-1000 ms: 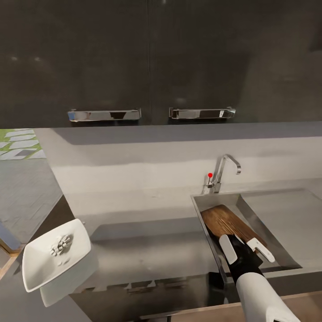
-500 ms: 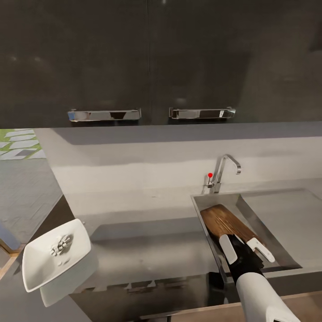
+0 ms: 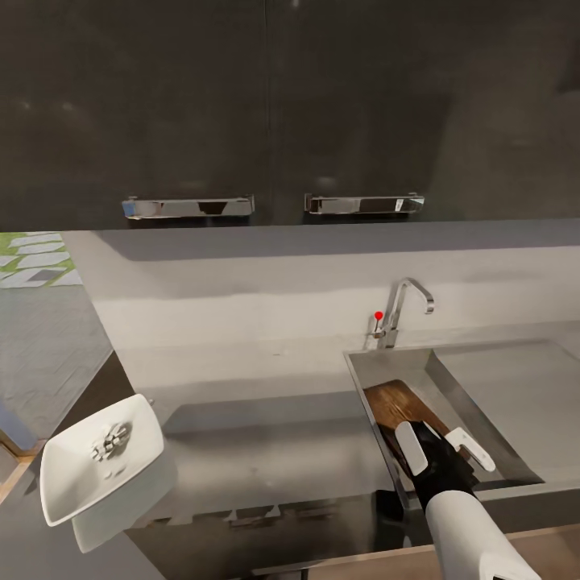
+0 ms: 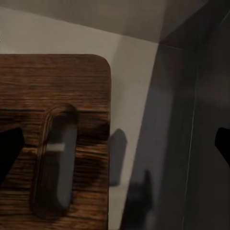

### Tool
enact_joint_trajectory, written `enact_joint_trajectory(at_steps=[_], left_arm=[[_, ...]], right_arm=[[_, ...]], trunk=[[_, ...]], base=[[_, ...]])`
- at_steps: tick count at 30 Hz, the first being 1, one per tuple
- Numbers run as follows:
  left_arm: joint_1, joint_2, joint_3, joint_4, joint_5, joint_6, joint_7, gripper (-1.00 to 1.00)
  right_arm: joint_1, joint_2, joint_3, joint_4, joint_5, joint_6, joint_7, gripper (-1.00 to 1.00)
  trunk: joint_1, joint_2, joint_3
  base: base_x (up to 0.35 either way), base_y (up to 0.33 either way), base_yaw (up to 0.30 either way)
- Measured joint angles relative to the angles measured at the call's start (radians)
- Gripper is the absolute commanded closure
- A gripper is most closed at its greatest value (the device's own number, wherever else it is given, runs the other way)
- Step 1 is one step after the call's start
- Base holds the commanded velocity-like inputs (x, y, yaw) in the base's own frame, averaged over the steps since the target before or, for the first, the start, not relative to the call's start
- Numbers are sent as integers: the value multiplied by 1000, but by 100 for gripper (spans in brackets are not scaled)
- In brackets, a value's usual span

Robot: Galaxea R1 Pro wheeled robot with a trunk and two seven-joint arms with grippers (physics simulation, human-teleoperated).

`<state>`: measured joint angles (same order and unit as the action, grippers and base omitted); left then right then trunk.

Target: In the kitchen, take the Vidalia onion out of the sink, dice it on the chopping board with the paring knife, put the diced onion into the bowl on the countertop, then place both the paring knife and the chopping board into the sink.

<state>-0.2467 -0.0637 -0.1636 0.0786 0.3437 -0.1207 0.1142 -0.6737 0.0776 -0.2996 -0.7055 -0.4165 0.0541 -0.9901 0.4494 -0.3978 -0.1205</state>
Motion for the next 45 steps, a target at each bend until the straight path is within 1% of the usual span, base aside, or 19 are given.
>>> enact_joint_trajectory(at_steps=[6, 11, 14, 18, 22, 24, 27, 28, 30, 32, 33, 35, 36, 38, 40, 41, 42, 44, 45], left_arm=[[0, 0, 0, 0, -1, 0, 0, -100], [0, -1, 0, -1, -1, -1, -1, -100], [0, -1, 0, -1, -1, -1, -1, -100], [0, -2, 0, -2, -1, -1, -2, -100], [0, -2, 0, -2, -1, -2, -2, -100], [0, -2, 0, -2, -1, -2, -2, -100], [0, -2, 0, -2, -1, -3, -2, -100], [0, -2, 0, -2, -1, -4, -2, -100], [0, -1, 0, -2, -1, -11, -1, -100], [0, 1, 0, -3, -1, -23, 0, -100], [0, 3, 0, -3, -1, -36, 0, -100], [0, 11, 0, -3, 0, -74, -1, -100], [0, 13, 0, -3, 0, -85, -1, -100], [0, 22, 1, -3, 0, -125, -1, -100], [0, 28, 1, -3, 0, -148, -1, -100], [0, 28, 1, -3, 0, -152, -1, -100], [0, 28, 0, -3, 0, -154, -1, -100], [0, 29, 0, -3, 0, -158, -1, -100], [0, 29, 0, -3, 0, -158, -1, -100]], right_arm=[[0, 0, 1, -27, 1, 0, -2, -100], [0, 0, 5, -100, 2, 7, -4, -100], [0, 2, 9, -163, 2, 39, -4, -100], [0, 6, 21, -286, 4, 190, -3, -100], [0, 5, 71, -428, 4, 381, 9, -100], [1, 2, 85, -468, 4, 448, 31, -100], [1, -3, 95, -525, 12, 574, 119, -100], [1, -5, 95, -530, 14, 592, 138, -100], [1, -46, 98, -545, 24, 655, 241, -100], [1, -113, 100, -550, 29, 686, 351, -100], [1, -152, 107, -552, 29, 705, 423, -100], [1, -229, 125, -553, 30, 754, 600, -100], [0, -251, 129, -554, 29, 765, 651, -100], [0, -327, 137, -558, 31, 795, 851, -100], [1, -391, 144, -561, 28, 809, 1038, -100], [1, -407, 146, -561, 40, 811, 1087, -100], [1, -412, 146, -561, 52, 812, 1109, -100], [1, -426, 147, -562, 129, 813, 1178, -100], [1, -427, 147, -562, 144, 813, 1191, -100]], trunk=[[0, 0, 0], [0, 0, 0], [0, 0, 0], [0, 0, 0], [0, 0, 0], [0, 0, 0], [0, 0, 0], [0, 0, 0], [0, 0, 0], [0, 0, 0], [0, 0, 0], [0, 0, 0], [0, 0, 0], [0, 0, 0], [0, 0, 0], [0, 0, 0], [0, 0, 0], [0, 0, 0], [0, 0, 0]], base=[[0, 0, 0], [0, 0, 0], [0, 0, 0], [0, 0, 0], [0, 0, 0], [0, 0, 0], [0, 0, 0], [0, 0, 0], [0, 0, 0], [0, 0, 0], [0, 0, 0], [0, 0, 0], [0, 0, 0], [0, 0, 0], [0, 0, 0], [0, 0, 0], [-18, 0, 0], [-73, 0, 0], [-139, 0, 0]])
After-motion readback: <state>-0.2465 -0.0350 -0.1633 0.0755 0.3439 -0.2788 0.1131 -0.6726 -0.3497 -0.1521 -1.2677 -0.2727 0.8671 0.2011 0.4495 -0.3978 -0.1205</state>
